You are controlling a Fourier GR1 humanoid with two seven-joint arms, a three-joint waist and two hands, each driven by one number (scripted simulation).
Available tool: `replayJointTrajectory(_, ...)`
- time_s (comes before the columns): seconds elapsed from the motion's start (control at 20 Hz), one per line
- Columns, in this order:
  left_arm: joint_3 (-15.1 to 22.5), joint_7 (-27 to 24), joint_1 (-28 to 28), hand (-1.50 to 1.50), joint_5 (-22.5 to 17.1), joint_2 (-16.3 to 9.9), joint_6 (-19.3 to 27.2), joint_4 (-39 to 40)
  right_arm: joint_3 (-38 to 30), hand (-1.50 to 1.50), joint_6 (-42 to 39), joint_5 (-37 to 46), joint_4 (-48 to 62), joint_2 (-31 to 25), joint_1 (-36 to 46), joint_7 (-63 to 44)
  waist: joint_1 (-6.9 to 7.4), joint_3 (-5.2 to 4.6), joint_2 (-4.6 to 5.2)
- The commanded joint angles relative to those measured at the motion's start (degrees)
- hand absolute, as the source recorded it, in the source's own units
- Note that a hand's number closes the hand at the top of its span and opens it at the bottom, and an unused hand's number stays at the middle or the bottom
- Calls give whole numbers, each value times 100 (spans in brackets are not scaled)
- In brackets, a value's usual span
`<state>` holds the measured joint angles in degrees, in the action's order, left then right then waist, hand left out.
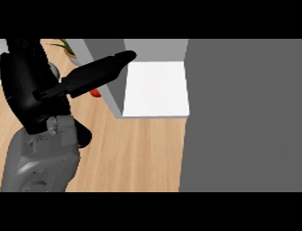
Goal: Pick up the wine, place it into the cabinet and close the cabinet
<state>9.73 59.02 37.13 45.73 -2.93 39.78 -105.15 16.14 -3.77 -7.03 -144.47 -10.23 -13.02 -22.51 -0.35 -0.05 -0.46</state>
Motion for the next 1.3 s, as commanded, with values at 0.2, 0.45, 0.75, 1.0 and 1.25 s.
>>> replayJointTrajectory(0.2, -415, 423, -558, -150, -231, -444, -760, -1093, -22, -150, 150, -339, -1273, -78, -101, -684, 46, 1, -1)
replayJointTrajectory(0.45, -267, 237, -1287, -150, 64, -235, -572, -1229, 50, -150, 64, -316, -1162, -92, -139, -555, 12, 5, 16)
replayJointTrajectory(0.75, -496, -291, -1919, -150, -617, -406, -465, -1320, -64, -150, 325, -461, -1523, -110, 224, -1129, 9, -6, 25)
replayJointTrajectory(1.0, -221, -977, -2805, -150, -915, -49, 2, -1335, 160, -150, 228, -273, -1388, -107, 151, -914, -13, -5, 24)
replayJointTrajectory(1.25, -509, -1757, -3031, -150, -1606, -220, 70, -779, 270, -150, 407, -170, -1509, -25, 252, -1135, -52, -8, 29)
